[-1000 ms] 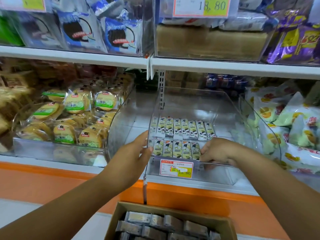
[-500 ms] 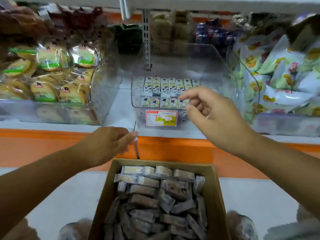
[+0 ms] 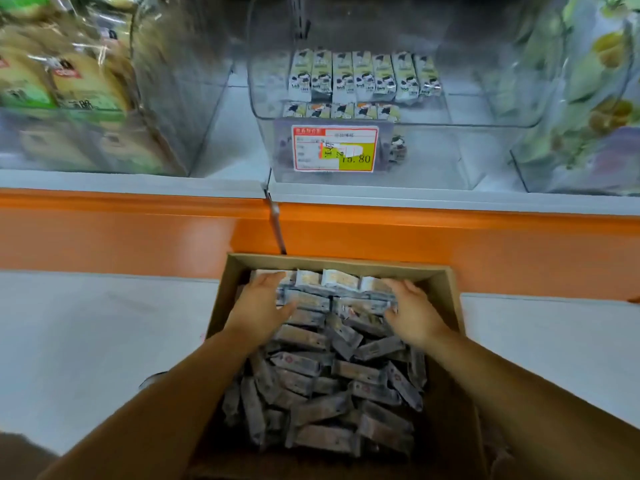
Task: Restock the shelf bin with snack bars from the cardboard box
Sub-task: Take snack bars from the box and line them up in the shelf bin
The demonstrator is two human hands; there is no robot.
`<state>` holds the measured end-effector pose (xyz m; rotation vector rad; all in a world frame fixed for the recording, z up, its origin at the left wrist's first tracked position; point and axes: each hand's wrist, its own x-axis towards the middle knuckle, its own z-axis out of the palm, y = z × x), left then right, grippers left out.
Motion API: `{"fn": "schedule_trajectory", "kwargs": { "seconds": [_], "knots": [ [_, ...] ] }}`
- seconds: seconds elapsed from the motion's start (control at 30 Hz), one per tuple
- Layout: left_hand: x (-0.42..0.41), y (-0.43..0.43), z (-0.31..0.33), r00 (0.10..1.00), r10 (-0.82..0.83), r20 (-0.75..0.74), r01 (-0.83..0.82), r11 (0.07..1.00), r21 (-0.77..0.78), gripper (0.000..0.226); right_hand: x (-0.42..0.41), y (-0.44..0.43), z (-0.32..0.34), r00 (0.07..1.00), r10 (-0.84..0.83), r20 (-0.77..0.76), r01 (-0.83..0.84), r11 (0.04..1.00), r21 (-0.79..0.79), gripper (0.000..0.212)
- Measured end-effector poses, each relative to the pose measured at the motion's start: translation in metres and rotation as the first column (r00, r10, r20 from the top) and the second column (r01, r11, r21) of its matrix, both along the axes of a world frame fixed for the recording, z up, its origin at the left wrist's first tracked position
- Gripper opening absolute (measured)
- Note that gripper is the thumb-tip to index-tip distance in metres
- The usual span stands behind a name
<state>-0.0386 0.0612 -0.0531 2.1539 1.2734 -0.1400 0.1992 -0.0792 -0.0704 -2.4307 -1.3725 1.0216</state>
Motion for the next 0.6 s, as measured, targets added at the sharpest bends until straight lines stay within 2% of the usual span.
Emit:
{"fn": "schedule_trajectory", "kwargs": {
  "seconds": [0.07, 0.2, 0.3, 0.37, 0.43, 0.5, 0.6],
  "knots": [
    [0.003, -0.003, -0.014, 1.000, 0.028, -0.002, -0.029, 0.999, -0.026, 0.066, -0.004, 0.005, -0.018, 0.999, -0.023, 0.048, 0.023, 1.000, 0.003, 0.060],
    [0.021, -0.002, -0.025, 0.989, 0.100, 0.108, -0.104, 0.994, 0.030, 0.062, -0.004, 0.011, -0.040, 0.972, -0.104, 0.211, 0.078, 0.989, 0.128, 0.054],
    [0.036, -0.002, -0.026, 0.973, 0.165, 0.163, -0.159, 0.986, -0.048, 0.055, -0.001, 0.011, -0.049, 0.952, -0.012, 0.307, -0.010, 0.998, 0.068, 0.045],
    [0.043, -0.004, -0.025, 0.956, 0.205, 0.212, -0.191, 0.978, -0.084, 0.047, -0.003, 0.011, -0.049, 0.942, 0.020, 0.334, -0.055, 0.994, 0.096, 0.041],
    [0.046, -0.006, -0.024, 0.947, 0.225, 0.228, -0.204, 0.973, -0.110, 0.044, -0.011, 0.012, -0.047, 0.973, 0.018, 0.230, -0.054, 0.987, 0.152, 0.047],
    [0.046, -0.007, -0.023, 0.940, 0.243, 0.242, -0.212, 0.966, -0.145, 0.042, -0.025, 0.019, -0.044, 0.998, 0.033, 0.047, -0.040, 0.987, 0.157, 0.053],
    [0.042, -0.010, -0.022, 0.924, 0.268, 0.272, -0.212, 0.953, -0.218, 0.036, -0.043, 0.029, -0.045, 0.998, 0.058, 0.014, -0.059, 0.993, 0.100, 0.060]
  ]
}}
